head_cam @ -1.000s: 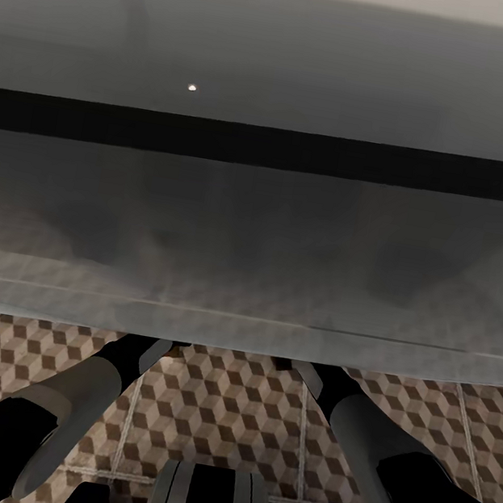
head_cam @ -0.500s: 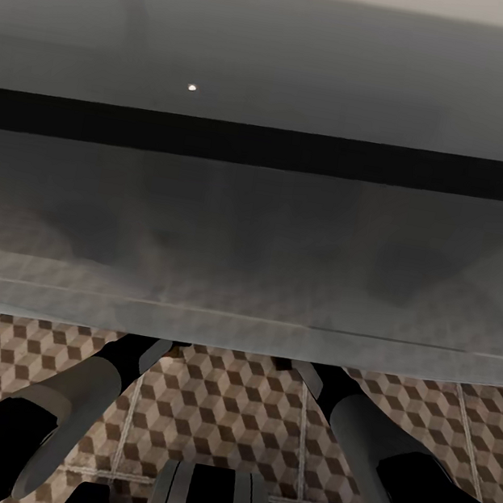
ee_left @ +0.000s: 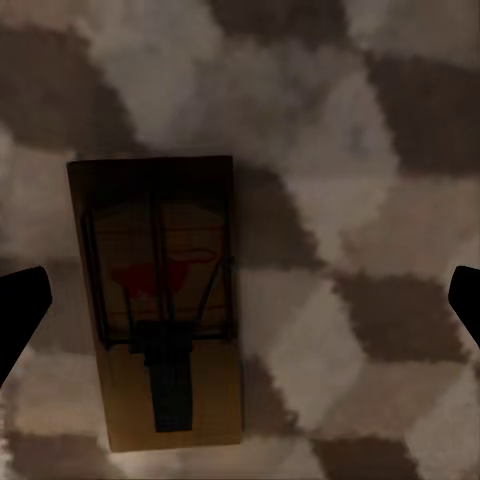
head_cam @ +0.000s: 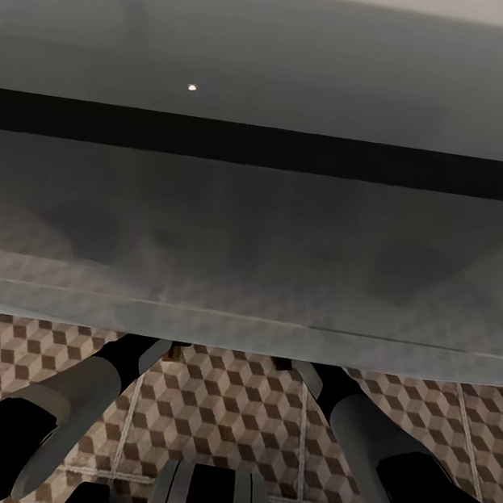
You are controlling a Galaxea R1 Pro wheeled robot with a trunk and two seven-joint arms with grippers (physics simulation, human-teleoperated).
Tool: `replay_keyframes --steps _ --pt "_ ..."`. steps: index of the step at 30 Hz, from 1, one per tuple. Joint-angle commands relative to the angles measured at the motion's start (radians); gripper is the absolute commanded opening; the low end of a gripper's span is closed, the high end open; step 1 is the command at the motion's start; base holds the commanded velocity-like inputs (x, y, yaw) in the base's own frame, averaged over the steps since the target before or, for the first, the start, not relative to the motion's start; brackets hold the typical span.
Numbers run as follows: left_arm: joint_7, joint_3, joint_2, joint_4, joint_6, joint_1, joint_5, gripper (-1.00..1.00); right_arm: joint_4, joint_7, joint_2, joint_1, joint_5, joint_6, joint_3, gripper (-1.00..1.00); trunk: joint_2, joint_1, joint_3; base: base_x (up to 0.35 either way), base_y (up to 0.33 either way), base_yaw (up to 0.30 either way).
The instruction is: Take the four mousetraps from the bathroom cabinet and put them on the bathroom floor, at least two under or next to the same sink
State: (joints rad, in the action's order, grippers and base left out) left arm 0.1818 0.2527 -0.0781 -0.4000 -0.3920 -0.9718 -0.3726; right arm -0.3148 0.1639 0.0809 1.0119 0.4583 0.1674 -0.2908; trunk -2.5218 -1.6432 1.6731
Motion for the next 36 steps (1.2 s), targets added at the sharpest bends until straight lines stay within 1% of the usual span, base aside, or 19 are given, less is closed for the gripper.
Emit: replay_keyframes --steps 1,36 --pt "0.009 0.006 0.001 -0.003 -0.004 -0.073 -0.014 1.0 -0.003 0.008 -0.001 0.004 0.008 0.005 -0.007 1.0 0.0 0.0 0.0 0.0 0.0 0.0" --pt "0.008 0.005 0.003 -0.005 -0.004 -0.073 -0.016 1.0 -0.003 0.008 -0.001 0.004 0.008 0.004 -0.007 1.0 0.0 0.0 0.0 0.0 0.0 0.0"
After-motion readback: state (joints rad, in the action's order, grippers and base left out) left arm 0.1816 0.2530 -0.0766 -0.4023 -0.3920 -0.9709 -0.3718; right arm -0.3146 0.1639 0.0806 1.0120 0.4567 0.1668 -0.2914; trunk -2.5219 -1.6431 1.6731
